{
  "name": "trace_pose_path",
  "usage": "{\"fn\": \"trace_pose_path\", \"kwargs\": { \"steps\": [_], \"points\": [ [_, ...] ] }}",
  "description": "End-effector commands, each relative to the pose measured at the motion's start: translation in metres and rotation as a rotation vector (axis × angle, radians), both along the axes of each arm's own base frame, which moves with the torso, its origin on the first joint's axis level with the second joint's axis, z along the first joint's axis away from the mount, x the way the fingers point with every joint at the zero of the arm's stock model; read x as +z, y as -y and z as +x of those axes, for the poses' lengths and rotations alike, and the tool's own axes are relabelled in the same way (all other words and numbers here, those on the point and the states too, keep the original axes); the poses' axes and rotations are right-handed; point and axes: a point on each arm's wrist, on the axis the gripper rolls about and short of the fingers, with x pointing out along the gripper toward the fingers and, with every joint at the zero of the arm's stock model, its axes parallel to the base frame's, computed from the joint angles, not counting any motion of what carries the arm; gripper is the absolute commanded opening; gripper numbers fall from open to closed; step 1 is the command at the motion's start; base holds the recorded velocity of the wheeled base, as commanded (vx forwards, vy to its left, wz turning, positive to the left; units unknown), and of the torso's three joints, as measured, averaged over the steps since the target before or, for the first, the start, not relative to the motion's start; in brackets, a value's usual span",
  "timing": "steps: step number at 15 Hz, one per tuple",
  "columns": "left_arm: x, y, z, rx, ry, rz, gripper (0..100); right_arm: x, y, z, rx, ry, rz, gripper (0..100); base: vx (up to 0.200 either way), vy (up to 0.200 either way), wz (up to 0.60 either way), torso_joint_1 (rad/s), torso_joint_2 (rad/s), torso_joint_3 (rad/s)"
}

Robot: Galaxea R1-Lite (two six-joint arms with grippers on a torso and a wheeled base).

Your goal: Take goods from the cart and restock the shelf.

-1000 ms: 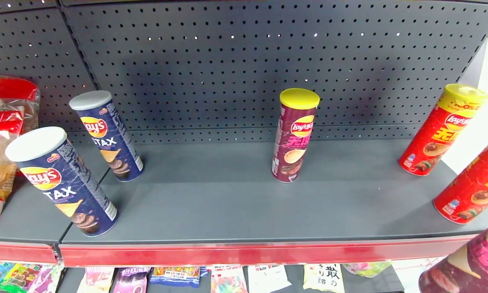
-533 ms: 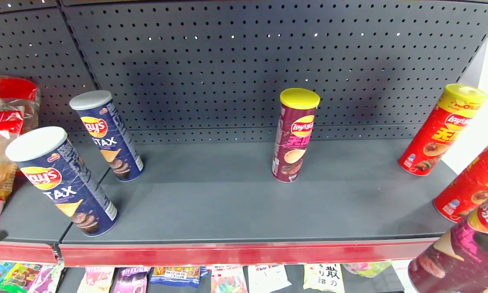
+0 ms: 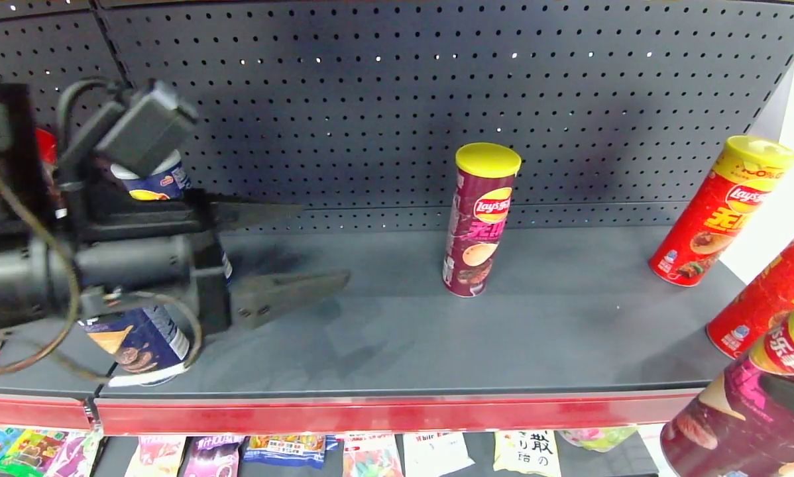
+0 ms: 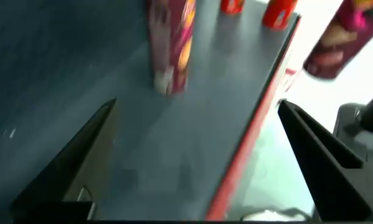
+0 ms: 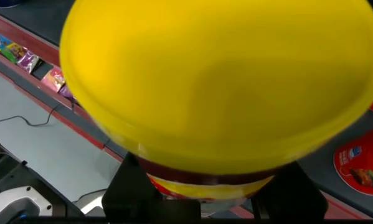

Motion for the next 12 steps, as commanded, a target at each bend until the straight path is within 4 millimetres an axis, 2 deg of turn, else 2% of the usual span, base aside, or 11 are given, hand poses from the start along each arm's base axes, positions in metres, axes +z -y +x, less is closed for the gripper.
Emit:
{"fn": "trace_pose_path", "kwargs": {
  "steps": [1,2,3,4,12],
  "points": [
    [-0.018,0.065,0.056,-0.100,-0.049,0.031,100,0.002,0.000,0.000,0.002,0.006,0.002,0,0.000,0.000,0.00,0.000,0.00,0.000],
    [-0.019,0.075,0.065,-0.110,-0.048,0.030,100,0.002,0.000,0.000,0.000,0.006,0.002,0,0.000,0.000,0.00,0.000,0.00,0.000],
    [-0.020,0.077,0.067,-0.112,-0.048,0.030,100,0.002,0.000,0.000,0.000,0.006,0.002,0,0.000,0.000,0.00,0.000,0.00,0.000],
    [-0.025,0.089,0.078,-0.124,-0.054,0.034,100,0.003,0.000,-0.001,0.000,0.011,0.003,0,0.000,0.000,0.00,0.000,0.00,0.000],
    [-0.025,0.108,0.109,-0.083,-0.018,0.026,100,0.003,0.001,-0.002,-0.006,0.013,0.005,0,0.000,0.000,0.00,0.000,0.00,0.000]
  ]
}}
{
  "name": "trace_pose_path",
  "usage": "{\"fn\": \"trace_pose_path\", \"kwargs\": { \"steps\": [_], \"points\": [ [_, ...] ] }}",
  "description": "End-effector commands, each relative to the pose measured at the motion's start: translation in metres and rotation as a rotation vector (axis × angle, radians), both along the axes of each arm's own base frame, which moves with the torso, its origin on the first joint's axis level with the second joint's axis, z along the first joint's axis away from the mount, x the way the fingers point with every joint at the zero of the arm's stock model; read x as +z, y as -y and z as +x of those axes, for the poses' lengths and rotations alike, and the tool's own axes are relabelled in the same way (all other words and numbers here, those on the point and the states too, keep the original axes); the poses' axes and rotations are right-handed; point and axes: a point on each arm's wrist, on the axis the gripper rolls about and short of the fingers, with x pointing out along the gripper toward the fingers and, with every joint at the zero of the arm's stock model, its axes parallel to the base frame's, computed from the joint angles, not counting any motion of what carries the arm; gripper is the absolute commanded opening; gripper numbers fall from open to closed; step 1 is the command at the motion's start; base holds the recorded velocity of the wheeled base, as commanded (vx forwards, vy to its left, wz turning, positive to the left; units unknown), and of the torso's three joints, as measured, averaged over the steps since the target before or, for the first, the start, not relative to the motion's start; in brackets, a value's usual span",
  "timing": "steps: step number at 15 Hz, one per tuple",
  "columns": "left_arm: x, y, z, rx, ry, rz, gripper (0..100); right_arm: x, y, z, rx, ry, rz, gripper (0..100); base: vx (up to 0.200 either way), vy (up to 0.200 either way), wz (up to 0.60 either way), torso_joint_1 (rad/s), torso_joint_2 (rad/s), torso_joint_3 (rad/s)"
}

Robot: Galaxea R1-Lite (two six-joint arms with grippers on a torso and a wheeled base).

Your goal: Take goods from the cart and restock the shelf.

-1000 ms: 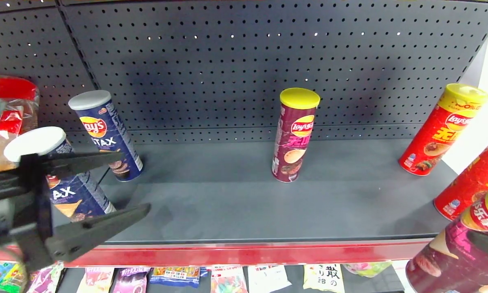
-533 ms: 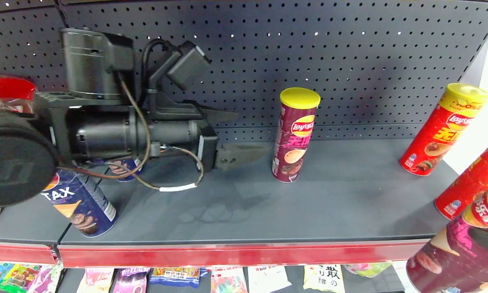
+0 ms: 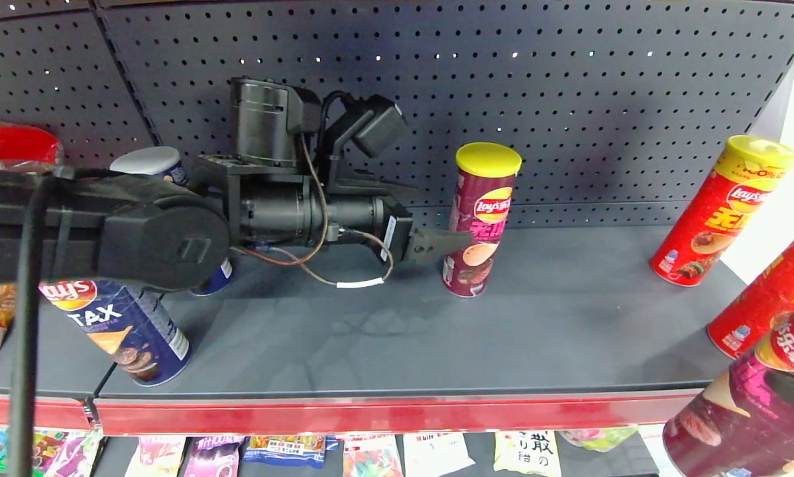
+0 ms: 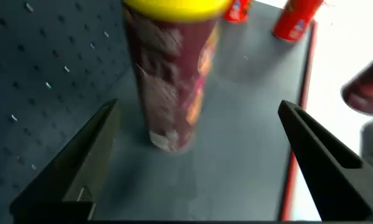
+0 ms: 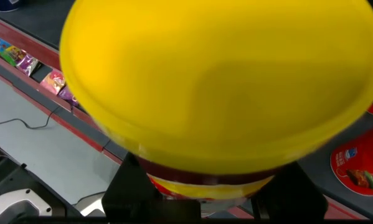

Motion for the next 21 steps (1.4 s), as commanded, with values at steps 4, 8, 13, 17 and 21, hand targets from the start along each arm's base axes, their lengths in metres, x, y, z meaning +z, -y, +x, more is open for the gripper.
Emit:
{"fn": "trace_pose_path", "kwargs": {
  "steps": [4,8,13,17,21],
  "points": [
    [-0.004,0.019,0.024,0.012,0.023,-0.012,100,0.000,0.000,-0.001,0.001,0.002,0.001,0,0.000,0.000,0.00,0.000,0.00,0.000],
    [-0.009,0.028,0.029,0.004,0.020,-0.009,100,0.000,0.000,-0.001,-0.001,0.002,0.000,0,0.000,0.000,0.00,0.000,0.00,0.000],
    [-0.010,0.041,0.042,0.019,0.041,-0.019,100,0.000,0.000,-0.001,-0.001,0.002,0.000,0,0.000,0.000,0.00,0.000,0.00,0.000],
    [-0.012,0.053,0.047,0.026,0.054,-0.022,100,-0.001,0.000,0.000,-0.003,-0.003,0.000,0,0.000,0.000,0.00,0.000,0.00,0.000],
    [-0.015,0.061,0.052,0.024,0.061,-0.026,100,0.000,0.000,0.000,-0.004,0.002,0.001,0,0.000,0.000,0.00,0.000,0.00,0.000]
  ]
}}
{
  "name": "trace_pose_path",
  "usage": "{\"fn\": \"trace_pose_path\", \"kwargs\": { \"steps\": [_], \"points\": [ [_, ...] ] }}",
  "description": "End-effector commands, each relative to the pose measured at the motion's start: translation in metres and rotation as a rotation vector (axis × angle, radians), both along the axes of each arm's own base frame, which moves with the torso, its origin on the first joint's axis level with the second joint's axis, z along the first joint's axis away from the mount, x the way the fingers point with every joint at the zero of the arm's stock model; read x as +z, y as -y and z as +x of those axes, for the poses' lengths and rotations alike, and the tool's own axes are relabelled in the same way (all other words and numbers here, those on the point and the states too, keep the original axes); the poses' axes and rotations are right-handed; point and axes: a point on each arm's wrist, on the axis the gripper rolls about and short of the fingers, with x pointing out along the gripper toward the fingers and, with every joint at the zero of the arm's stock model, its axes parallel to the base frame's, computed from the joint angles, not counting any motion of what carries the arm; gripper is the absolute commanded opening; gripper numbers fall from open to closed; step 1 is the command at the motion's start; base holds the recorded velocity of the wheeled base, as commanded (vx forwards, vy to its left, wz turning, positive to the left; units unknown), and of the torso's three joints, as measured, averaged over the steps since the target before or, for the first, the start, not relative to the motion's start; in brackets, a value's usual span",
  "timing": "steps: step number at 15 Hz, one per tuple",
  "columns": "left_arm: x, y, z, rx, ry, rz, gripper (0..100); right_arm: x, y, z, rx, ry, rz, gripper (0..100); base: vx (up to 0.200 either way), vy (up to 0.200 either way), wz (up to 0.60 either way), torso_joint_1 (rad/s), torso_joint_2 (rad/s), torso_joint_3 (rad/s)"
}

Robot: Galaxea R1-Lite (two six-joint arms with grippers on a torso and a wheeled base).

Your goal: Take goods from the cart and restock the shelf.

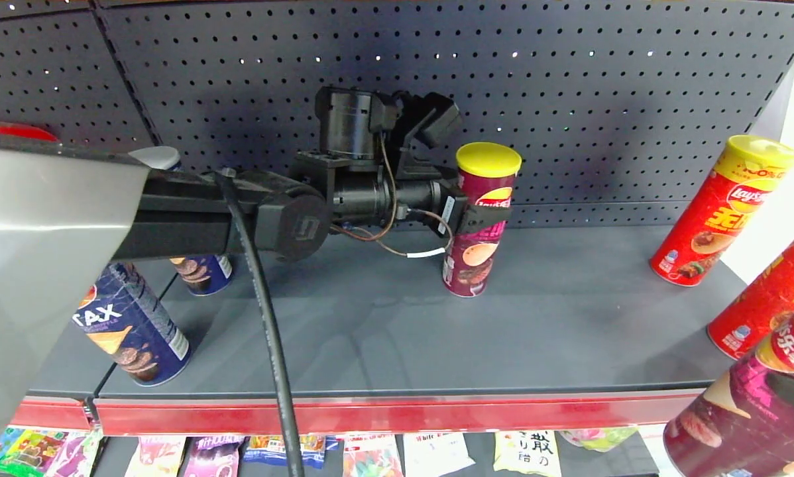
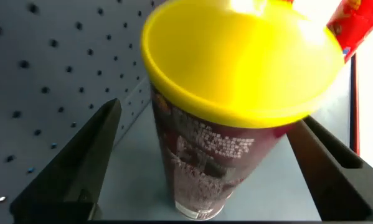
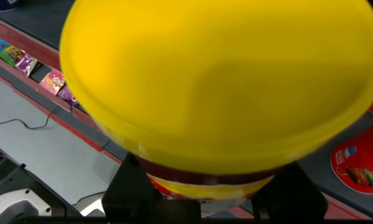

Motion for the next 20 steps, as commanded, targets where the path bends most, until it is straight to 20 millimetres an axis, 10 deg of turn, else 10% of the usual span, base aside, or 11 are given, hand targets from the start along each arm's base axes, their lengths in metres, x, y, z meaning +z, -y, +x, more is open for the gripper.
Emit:
{"fn": "trace_pose_path", "kwargs": {
  "steps": [1,2,3,20],
  "points": [
    [-0.007,0.006,0.001,-0.008,-0.010,0.006,100,0.001,0.000,0.000,0.001,0.003,0.001,0,0.000,0.000,0.00,0.000,0.00,0.000],
    [-0.007,0.007,0.001,-0.007,-0.008,0.007,100,0.001,0.000,0.000,0.001,0.003,0.001,0,0.000,0.000,0.00,0.000,0.00,0.000],
    [-0.009,0.007,0.002,-0.005,-0.010,0.009,0,0.001,0.000,0.000,0.001,0.003,0.001,0,0.000,0.000,0.00,0.000,0.00,0.000],
    [0.007,-0.051,-0.049,-0.142,-0.072,0.021,0,0.002,0.000,0.000,0.002,0.006,0.003,0,0.000,0.000,0.00,0.000,0.00,0.000]
  ]
}}
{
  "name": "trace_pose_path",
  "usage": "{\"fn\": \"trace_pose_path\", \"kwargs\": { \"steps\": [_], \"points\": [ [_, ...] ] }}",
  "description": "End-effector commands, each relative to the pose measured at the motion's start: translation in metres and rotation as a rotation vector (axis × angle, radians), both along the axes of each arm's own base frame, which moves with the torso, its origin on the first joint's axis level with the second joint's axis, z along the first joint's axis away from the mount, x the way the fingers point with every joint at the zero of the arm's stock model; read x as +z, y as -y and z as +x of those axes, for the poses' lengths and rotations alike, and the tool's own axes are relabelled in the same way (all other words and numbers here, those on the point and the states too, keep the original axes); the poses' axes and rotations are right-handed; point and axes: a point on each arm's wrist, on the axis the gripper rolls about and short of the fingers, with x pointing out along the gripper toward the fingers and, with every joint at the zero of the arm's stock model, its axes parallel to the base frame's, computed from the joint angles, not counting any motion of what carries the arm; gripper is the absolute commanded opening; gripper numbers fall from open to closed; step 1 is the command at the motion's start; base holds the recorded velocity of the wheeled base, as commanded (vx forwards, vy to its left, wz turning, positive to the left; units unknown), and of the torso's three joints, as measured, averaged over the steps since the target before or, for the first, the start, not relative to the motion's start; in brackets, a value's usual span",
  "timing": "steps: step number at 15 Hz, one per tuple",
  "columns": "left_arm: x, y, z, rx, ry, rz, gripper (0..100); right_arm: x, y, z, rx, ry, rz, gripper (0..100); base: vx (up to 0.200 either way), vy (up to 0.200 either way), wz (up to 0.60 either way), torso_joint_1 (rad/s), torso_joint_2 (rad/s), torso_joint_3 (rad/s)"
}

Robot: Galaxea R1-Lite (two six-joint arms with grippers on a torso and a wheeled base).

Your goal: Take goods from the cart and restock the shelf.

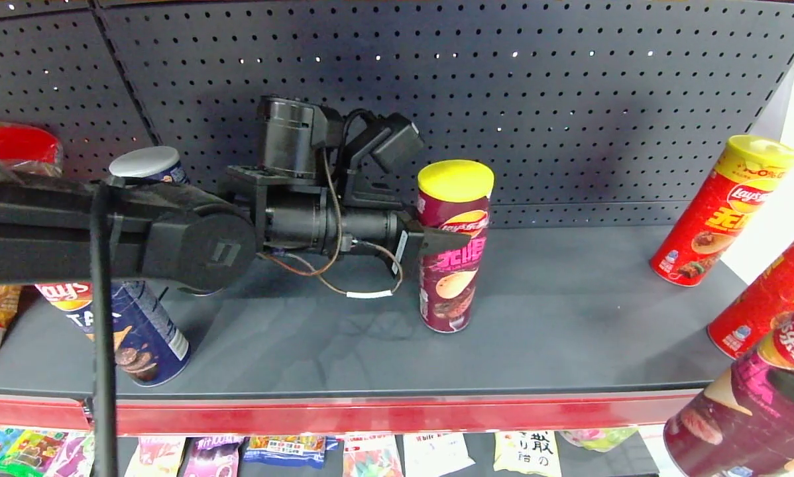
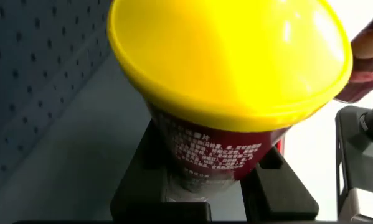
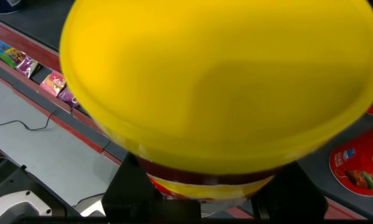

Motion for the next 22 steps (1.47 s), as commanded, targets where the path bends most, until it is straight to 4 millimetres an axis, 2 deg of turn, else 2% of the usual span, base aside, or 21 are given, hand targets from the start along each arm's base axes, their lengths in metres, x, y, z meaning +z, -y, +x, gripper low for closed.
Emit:
{"fn": "trace_pose_path", "kwargs": {
  "steps": [1,5,7,14,22],
  "points": [
    [0.011,-0.003,-0.004,-0.019,0.057,-0.011,0,0.000,0.000,0.000,0.000,0.000,0.000,0,0.000,0.000,0.00,0.000,0.00,0.000],
    [0.010,-0.004,-0.007,-0.068,0.090,0.010,0,-0.001,0.000,0.000,-0.003,-0.002,0.000,0,0.000,0.000,0.00,0.000,0.00,0.000],
    [0.012,-0.010,-0.017,-0.102,0.054,0.042,0,0.000,0.000,0.000,-0.005,-0.001,0.001,0,0.000,0.000,0.00,0.000,0.00,0.000],
    [0.001,-0.018,-0.021,-0.192,0.057,0.065,0,0.000,0.000,0.000,-0.005,0.000,0.003,0,0.000,0.000,0.00,0.000,0.00,0.000],
    [-0.011,-0.028,-0.036,-0.199,0.005,0.084,0,-0.001,0.000,0.000,-0.007,-0.003,0.002,0,0.000,0.000,0.00,0.000,0.00,0.000]
  ]
}}
